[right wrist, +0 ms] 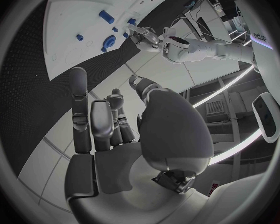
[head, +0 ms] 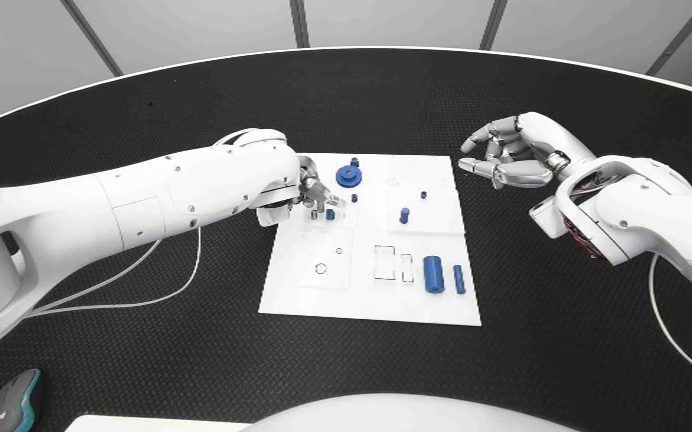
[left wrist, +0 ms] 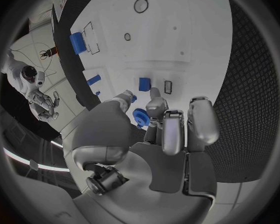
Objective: Assemble the parts on the task board
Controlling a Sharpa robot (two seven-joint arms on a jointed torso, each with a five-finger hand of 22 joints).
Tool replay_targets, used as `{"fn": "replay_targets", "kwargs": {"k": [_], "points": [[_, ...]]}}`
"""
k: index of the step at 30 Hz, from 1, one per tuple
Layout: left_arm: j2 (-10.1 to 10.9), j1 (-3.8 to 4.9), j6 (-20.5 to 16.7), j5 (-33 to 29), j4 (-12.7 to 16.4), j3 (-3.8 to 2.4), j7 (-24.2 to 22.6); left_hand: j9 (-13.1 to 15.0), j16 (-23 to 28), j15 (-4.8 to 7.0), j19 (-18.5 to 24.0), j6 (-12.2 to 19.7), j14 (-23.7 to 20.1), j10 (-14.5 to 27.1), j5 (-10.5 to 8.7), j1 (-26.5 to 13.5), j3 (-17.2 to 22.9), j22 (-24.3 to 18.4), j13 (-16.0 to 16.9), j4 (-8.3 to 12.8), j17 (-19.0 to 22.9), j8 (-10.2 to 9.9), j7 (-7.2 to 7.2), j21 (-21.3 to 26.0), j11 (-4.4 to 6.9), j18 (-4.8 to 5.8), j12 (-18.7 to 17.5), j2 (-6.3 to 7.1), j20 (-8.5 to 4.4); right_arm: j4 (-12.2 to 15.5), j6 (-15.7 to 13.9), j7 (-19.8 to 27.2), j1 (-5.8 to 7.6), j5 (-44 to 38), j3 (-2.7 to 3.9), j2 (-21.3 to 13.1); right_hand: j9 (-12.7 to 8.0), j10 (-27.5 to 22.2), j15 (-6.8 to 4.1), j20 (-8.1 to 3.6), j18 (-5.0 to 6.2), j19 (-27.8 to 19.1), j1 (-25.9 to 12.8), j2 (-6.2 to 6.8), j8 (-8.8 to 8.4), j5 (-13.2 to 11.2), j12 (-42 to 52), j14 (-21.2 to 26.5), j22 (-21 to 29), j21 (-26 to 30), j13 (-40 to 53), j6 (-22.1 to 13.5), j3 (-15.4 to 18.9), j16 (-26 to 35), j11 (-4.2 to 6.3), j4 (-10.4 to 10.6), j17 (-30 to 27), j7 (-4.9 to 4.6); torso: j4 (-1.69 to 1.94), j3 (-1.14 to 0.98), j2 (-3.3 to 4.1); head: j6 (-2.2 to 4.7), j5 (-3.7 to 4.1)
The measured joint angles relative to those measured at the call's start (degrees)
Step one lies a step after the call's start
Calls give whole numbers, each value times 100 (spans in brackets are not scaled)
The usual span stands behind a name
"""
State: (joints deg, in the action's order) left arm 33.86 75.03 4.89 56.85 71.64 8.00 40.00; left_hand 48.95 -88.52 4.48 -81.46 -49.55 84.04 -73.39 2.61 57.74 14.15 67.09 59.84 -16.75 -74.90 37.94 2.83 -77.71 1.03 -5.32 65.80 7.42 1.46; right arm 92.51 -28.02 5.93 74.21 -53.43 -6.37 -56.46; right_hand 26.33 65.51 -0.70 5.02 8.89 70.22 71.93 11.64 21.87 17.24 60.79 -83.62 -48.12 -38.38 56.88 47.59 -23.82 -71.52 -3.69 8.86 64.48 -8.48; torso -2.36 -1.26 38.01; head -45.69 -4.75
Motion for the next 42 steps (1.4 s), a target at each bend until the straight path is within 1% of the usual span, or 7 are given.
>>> {"fn": "replay_targets", "kwargs": {"k": [7, 11, 15, 24, 26, 30, 42], "points": [[298, 0, -495, -140, 361, 3, -9, -191, 33, -33, 51, 174, -8, 205, 0, 627, 93, -160, -356, -7, 0, -208, 134, 94, -82, 0, -289, -24, 50, -17, 2, 1, 0, 0, -1, -10, 0, 0, 0, 0, 0, 0, 0, 0, 0, 0, 0, 0, 0, 0, 0, 0, 0, 0, 0, 0, 0, 0, 5, -2, -1, 31, 15], [461, -2, -716, -109, 556, 5, -29, -268, 33, -42, 70, 175, 1, 218, 0, 710, 204, -178, -397, -9, 0, -265, 135, 94, -94, 0, -289, -3, 70, -23, 1, 0, 0, 0, -1, -14, 0, 0, 0, 0, 0, 0, 0, 0, 0, 0, 0, 0, 0, 0, 0, 0, 0, 0, 0, 0, 0, 0, 8, -2, -1, 47, 17], [544, -5, -884, 4, 666, 6, -43, -310, 33, -42, 70, 175, 0, 225, 0, 724, 272, -180, -415, -16, 0, -266, 135, 107, -102, 0, -289, -4, 70, -24, 0, -1, 0, 0, -1, -17, 0, 0, 0, 0, 0, 0, 0, 0, 0, 0, 0, 0, 0, 0, 0, 0, 0, 0, 0, 0, 0, 0, 9, -2, -1, 64, 10], [521, -19, -1074, 159, 762, 8, -103, -346, 33, -63, 70, 175, -20, 225, 0, 751, 329, -180, -427, -24, 0, -291, 135, 116, -102, 0, -313, 24, 70, -28, 0, -1, 0, 0, -1, -6, 0, 0, 0, 0, 0, 0, 0, 0, 0, 0, 0, 0, -1, 0, 0, 0, 0, 0, 0, 0, 1, 0, -7, 4, 10, 89, -13], [506, -22, -1069, 170, 771, 8, -112, -374, 33, -63, 70, 175, -20, 225, 0, 704, 360, -176, -427, -24, 0, -291, 135, 115, -102, 0, -313, 71, 70, -30, 0, -1, 0, 0, -1, -4, 0, 0, 0, 0, 0, 0, 0, 0, 0, 0, 0, 0, -1, 0, 0, 0, 0, 0, 0, 0, 1, 0, -9, 4, 11, 90, -14], [466, -28, -983, 178, 767, 8, -99, -395, 33, -63, 70, 175, -20, 225, 0, 646, 359, -174, -427, -24, 0, -312, 135, 115, -102, 0, -313, 128, 70, -30, -1, -1, 0, 0, -1, -2, 0, 0, 0, 0, 0, 0, 0, 0, 0, 0, 0, 0, -1, 0, 1, 0, 0, 0, 0, 0, 1, 0, -9, 4, 16, 92, -14], [382, -55, -709, 183, 685, 9, -20, -403, 33, -84, 70, 175, 1, 225, 0, 624, 375, -166, -432, -8, 0, -312, 135, 115, -102, 0, -313, 150, 69, -21, -2, -3, 0, 0, -1, -2, 0, 0, 0, 0, 0, 0, 0, 0, 0, 0, 0, 0, -1, 0, 1, 0, 0, 0, 0, 0, 1, 0, -4, 4, 20, 77, -9]]}}
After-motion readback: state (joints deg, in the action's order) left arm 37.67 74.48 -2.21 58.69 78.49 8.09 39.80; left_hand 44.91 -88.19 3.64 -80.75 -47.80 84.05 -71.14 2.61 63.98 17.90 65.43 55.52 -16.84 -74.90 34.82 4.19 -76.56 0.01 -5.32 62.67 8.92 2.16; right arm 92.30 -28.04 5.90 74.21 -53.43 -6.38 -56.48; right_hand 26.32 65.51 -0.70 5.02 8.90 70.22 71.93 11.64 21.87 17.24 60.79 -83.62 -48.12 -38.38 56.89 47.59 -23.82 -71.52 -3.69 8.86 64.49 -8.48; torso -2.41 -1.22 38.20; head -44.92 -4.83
